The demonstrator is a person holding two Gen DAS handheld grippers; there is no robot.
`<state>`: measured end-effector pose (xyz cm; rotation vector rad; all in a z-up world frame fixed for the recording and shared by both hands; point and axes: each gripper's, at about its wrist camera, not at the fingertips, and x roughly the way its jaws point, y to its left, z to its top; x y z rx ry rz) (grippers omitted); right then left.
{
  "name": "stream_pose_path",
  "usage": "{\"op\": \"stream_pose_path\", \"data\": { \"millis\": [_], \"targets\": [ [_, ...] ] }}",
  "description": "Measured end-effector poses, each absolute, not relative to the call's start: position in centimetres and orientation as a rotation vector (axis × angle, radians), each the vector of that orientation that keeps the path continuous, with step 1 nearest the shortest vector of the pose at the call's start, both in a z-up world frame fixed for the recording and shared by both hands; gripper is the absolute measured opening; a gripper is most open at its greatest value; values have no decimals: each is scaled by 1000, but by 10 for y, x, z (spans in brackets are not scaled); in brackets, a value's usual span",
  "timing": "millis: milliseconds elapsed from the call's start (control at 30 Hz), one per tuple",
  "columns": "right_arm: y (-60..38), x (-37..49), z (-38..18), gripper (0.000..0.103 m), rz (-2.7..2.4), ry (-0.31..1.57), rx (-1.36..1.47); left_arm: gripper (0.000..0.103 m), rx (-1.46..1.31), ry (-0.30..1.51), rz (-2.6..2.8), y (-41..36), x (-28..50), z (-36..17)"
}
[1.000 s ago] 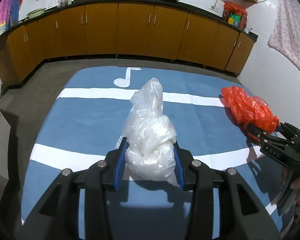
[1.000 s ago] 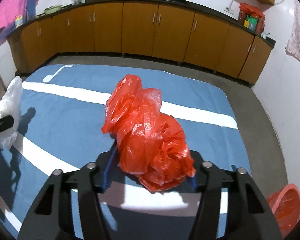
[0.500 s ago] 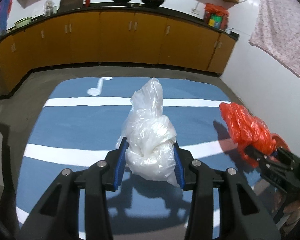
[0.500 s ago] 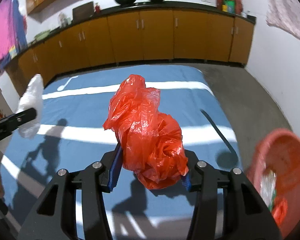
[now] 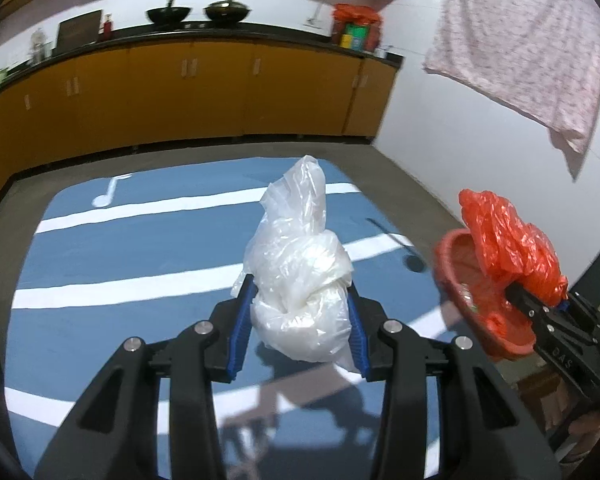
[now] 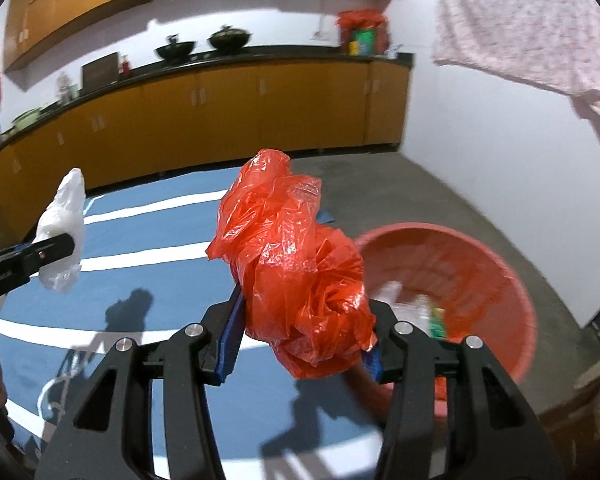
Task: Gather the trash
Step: 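Carry the white and red bags over the basket and open both tools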
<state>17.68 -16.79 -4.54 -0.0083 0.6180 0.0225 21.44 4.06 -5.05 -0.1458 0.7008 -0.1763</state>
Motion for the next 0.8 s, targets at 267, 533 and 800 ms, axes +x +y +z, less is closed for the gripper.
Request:
{"op": "stream_pose_path", "data": {
  "millis": [267,533,800],
  "targets": [
    [-198,142,-38,49,-99,583,20,41,-123,684,-263,-1,191,-40],
    [-222,123,-38,49,-170,578,56,41,-117,685,-323,-35,180,-37],
    [-239,116,-41,49,-198,582,80,41,-94,697,-388,-75,183,-40]
  ]
}}
